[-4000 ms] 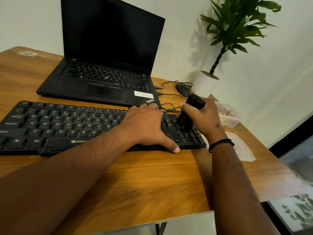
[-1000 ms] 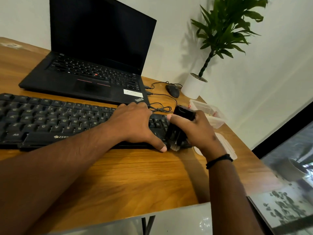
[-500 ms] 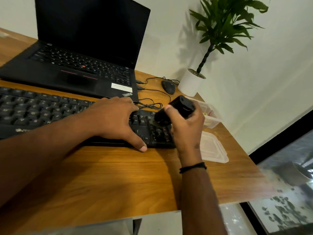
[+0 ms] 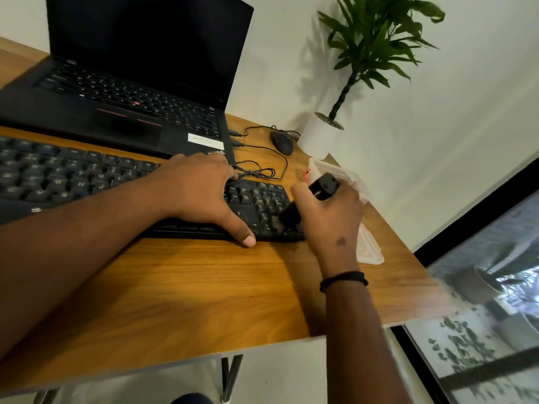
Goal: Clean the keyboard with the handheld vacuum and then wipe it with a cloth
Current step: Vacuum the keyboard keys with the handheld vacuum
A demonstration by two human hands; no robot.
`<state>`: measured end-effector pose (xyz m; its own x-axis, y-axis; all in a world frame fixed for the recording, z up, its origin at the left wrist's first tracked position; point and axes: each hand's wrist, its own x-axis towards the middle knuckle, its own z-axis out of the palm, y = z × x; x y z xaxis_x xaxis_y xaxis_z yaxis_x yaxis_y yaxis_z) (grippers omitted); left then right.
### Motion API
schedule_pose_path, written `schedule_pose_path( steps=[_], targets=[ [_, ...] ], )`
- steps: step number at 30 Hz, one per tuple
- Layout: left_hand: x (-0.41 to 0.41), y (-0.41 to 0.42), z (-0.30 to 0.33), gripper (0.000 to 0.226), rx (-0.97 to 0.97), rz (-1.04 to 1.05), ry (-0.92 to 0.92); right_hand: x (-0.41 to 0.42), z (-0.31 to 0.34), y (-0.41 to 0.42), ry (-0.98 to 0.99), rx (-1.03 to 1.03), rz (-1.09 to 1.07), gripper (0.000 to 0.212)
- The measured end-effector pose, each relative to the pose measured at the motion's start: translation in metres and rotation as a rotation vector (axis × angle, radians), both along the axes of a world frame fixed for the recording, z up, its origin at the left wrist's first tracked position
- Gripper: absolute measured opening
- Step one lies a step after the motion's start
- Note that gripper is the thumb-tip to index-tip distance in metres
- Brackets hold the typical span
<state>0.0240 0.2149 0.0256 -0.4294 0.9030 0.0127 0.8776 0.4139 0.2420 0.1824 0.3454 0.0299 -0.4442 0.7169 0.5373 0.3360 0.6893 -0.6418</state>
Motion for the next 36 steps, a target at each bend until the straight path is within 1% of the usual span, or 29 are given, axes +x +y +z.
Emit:
schedule_pose_path(
  steps=[1,2,3,5,6,9,10,13,14,17,18,21,22,24,25,28,31,32,34,36],
  targets=[
    [0.0,0.0,0.0,0.15,0.0,0.002,0.002,0.002,0.005,0.003,-0.027,0.039,-0.08,0.025],
    [0.001,0.0,0.0,0.146,0.0,0.006,0.004,0.003,0.007,0.005,-0.056,0.051,-0.107,0.023],
    [0.002,0.0,0.0,0.143,0.002,0.01,0.006,0.003,0.009,0.004,-0.083,0.04,-0.058,0.023],
    [0.002,-0.001,0.0,0.14,0.005,0.013,0.009,0.002,0.006,0.0,-0.117,-0.049,0.128,0.023],
    [0.002,-0.001,-0.001,0.14,0.005,0.014,0.007,0.002,0.006,0.0,-0.111,-0.103,0.156,0.024],
    [0.002,-0.001,-0.001,0.143,0.004,0.01,0.0,0.009,0.011,0.004,-0.077,-0.166,0.039,0.021],
    [0.002,-0.001,-0.001,0.143,0.003,0.006,0.006,0.012,0.013,0.006,-0.077,-0.182,0.045,0.021],
    [0.002,-0.001,-0.003,0.142,0.004,-0.003,0.016,0.018,0.016,0.004,-0.191,-0.219,0.202,0.018],
    [0.001,-0.001,-0.003,0.142,0.004,-0.005,0.011,0.019,0.015,0.006,-0.207,-0.206,0.199,0.019],
    [-0.001,-0.001,-0.004,0.14,0.008,-0.01,0.011,0.022,0.015,0.016,-0.173,-0.106,0.028,0.019],
    [-0.001,0.0,-0.005,0.139,0.01,-0.01,0.017,0.024,0.016,0.018,-0.173,-0.136,0.042,0.017],
    [-0.002,-0.001,-0.006,0.138,0.015,-0.008,0.014,0.03,0.018,0.017,-0.109,-0.366,0.217,0.009],
    [-0.002,-0.001,-0.006,0.138,0.014,-0.005,0.008,0.03,0.017,0.016,-0.08,-0.369,0.21,0.008],
    [-0.002,-0.001,-0.005,0.139,0.015,-0.006,0.006,0.026,0.014,0.018,-0.049,-0.264,0.118,0.008],
    [-0.001,-0.001,-0.005,0.139,0.015,-0.007,0.008,0.024,0.013,0.017,-0.045,-0.255,0.11,0.007],
    [0.0,-0.001,-0.005,0.138,0.018,-0.008,0.012,0.021,0.012,0.017,-0.068,-0.316,0.201,0.008],
    [0.001,-0.002,-0.004,0.136,0.019,-0.008,-0.002,0.02,0.015,0.022,-0.053,-0.256,0.126,0.009],
    [0.001,-0.001,-0.004,0.135,0.017,-0.009,-0.002,0.02,0.015,0.021,-0.075,-0.259,0.149,0.011],
    [0.001,-0.001,-0.005,0.132,0.017,-0.009,0.002,0.014,0.015,0.014,-0.124,-0.281,0.275,0.008],
    [0.0,-0.001,-0.005,0.13,0.017,-0.009,0.006,0.007,0.011,0.01,-0.126,-0.232,0.269,0.01]
  ],
)
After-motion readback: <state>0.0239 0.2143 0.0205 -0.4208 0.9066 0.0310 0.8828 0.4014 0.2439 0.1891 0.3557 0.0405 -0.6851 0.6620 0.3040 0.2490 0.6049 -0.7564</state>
